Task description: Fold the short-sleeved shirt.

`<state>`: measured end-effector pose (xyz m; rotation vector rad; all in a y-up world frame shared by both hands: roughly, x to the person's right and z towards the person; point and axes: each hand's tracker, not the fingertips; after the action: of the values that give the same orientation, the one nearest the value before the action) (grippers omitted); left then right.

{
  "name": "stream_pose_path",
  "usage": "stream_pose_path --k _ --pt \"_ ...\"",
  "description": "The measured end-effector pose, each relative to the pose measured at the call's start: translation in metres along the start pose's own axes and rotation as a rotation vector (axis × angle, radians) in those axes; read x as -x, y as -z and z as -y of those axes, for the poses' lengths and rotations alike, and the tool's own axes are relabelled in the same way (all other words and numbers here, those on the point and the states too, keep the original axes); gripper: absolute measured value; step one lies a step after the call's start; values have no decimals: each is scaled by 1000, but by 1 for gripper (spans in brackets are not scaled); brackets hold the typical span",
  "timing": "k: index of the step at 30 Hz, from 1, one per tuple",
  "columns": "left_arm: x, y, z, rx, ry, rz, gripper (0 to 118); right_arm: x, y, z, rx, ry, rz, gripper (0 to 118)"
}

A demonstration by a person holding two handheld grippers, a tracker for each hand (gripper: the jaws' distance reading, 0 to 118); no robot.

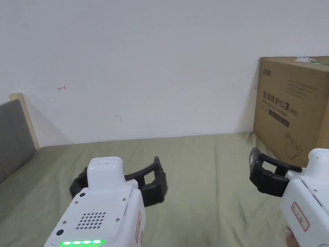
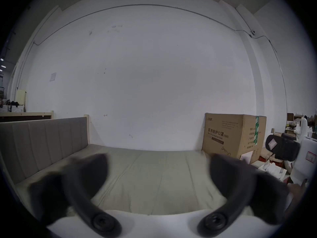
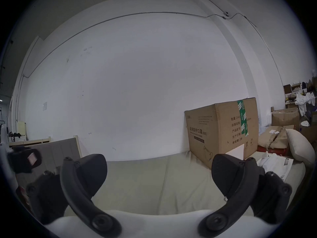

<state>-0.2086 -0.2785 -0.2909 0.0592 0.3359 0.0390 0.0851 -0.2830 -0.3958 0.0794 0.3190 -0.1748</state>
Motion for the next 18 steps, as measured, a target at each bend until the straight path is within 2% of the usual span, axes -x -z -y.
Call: stream_pose_path --k 6,18 --pt "7 3 5 -5 5 -17 118 10 -2 4 8 -137 9 118" --pt "14 2 2 42 -15 21 118 26 -6 7 31 -149 -49 118"
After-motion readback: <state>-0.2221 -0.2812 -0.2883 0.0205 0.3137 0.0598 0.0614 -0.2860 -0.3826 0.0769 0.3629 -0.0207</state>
